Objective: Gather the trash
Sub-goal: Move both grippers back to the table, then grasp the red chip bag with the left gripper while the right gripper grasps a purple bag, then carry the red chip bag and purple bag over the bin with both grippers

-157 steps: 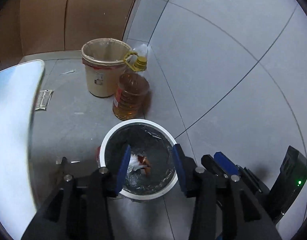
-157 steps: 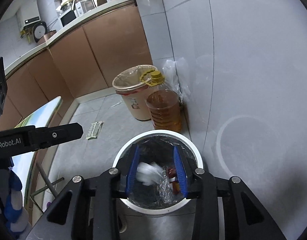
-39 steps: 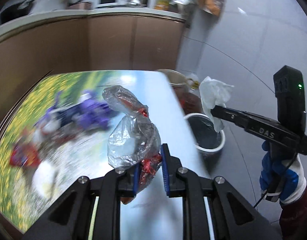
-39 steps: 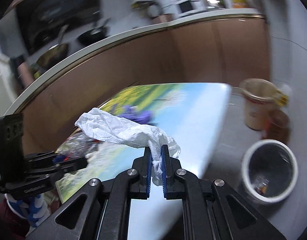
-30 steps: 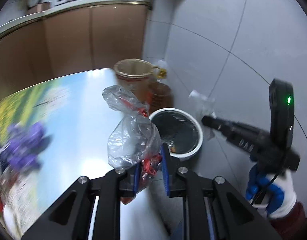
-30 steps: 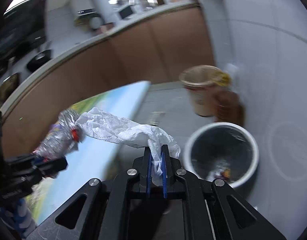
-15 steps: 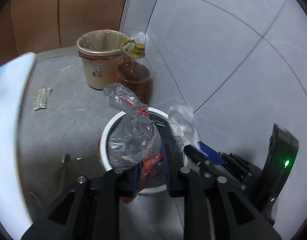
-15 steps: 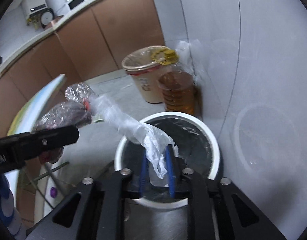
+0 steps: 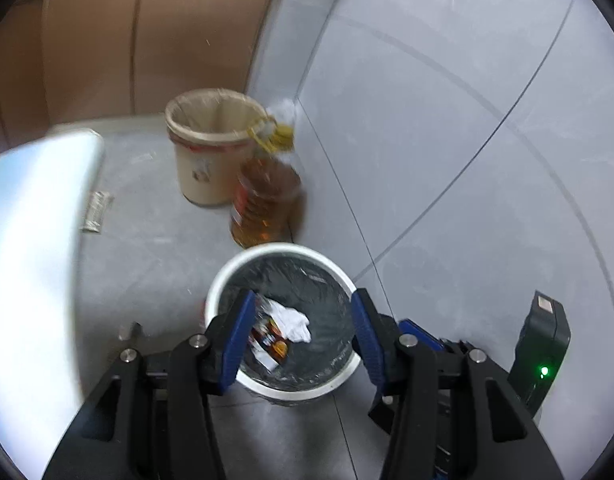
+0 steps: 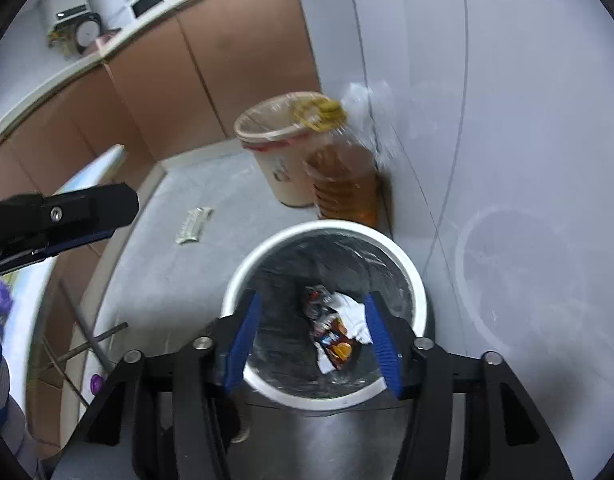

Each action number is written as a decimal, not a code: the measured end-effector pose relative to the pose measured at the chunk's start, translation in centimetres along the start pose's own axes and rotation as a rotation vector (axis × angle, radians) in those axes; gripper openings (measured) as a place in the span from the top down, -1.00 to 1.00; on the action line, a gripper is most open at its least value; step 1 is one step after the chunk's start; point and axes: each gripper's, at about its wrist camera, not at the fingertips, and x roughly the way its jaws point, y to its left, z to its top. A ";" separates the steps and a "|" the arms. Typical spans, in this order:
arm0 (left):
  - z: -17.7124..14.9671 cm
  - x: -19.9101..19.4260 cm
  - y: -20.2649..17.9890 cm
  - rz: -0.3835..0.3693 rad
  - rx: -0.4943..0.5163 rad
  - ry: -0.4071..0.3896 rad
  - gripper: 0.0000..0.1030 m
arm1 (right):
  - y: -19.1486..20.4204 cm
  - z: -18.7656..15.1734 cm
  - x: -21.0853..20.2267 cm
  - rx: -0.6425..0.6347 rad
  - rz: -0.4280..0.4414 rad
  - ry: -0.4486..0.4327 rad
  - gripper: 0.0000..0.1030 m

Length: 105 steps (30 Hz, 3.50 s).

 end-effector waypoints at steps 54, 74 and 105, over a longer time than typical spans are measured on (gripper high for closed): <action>-22.2 -35.7 26.9 0.661 -0.404 -0.349 -0.27 | 29.8 -3.7 -18.9 -0.447 0.534 -0.172 -0.60; -22.9 -30.3 34.1 0.581 -0.509 -0.294 0.42 | 42.0 -5.5 -2.4 -0.558 0.553 0.104 0.31; -18.7 -34.5 21.0 0.497 -0.305 -0.393 0.74 | 29.6 -2.5 -17.7 -0.429 0.647 -0.190 0.53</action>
